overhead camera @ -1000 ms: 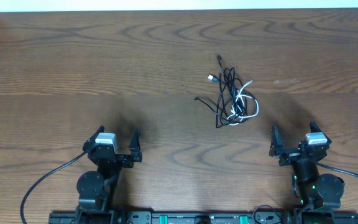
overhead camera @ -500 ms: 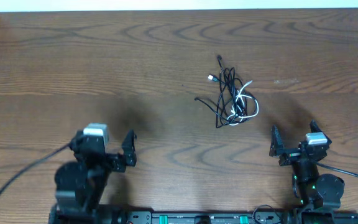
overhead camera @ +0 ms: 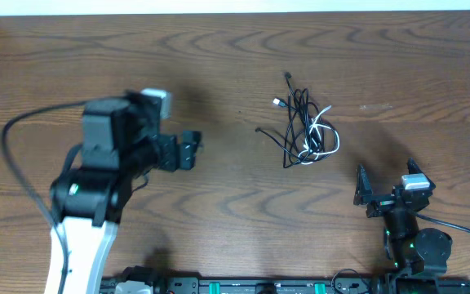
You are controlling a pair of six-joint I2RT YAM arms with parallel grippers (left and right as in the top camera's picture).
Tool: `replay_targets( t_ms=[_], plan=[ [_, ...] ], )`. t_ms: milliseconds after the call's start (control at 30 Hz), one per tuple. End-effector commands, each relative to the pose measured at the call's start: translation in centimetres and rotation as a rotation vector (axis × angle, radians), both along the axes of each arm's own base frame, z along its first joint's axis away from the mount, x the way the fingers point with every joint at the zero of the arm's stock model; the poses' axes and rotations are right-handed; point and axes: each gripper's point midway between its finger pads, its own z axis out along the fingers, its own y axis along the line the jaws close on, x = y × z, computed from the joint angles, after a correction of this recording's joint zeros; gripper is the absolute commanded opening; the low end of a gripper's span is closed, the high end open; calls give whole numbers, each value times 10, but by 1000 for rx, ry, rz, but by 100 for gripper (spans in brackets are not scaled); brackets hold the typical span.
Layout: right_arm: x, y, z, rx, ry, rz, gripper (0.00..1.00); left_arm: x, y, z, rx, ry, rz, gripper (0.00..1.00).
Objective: Untangle cables
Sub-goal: 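Reach the left gripper forward to the tangled black and white cables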
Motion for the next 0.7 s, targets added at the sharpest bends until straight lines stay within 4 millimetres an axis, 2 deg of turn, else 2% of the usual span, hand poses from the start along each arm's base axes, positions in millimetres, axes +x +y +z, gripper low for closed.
replay_targets(
  t_ms=[0,200,233,400,667],
  plan=[
    [0,0,0,-10,-1,-2,99,5,-38,-1,-31,17,-141,98],
    [0,0,0,-10,-1,-2,99,15,-96,-29,-53,74,-256,98],
    [0,0,0,-10,-1,-2,99,17,-109,-39,-51,93,-283,98],
    [0,0,0,-10,-1,-2,99,27,-146,-75,-53,148,-332,98],
    [0,0,0,-10,-1,-2,99,47,-179,-90,-78,163,-342,98]
  ],
)
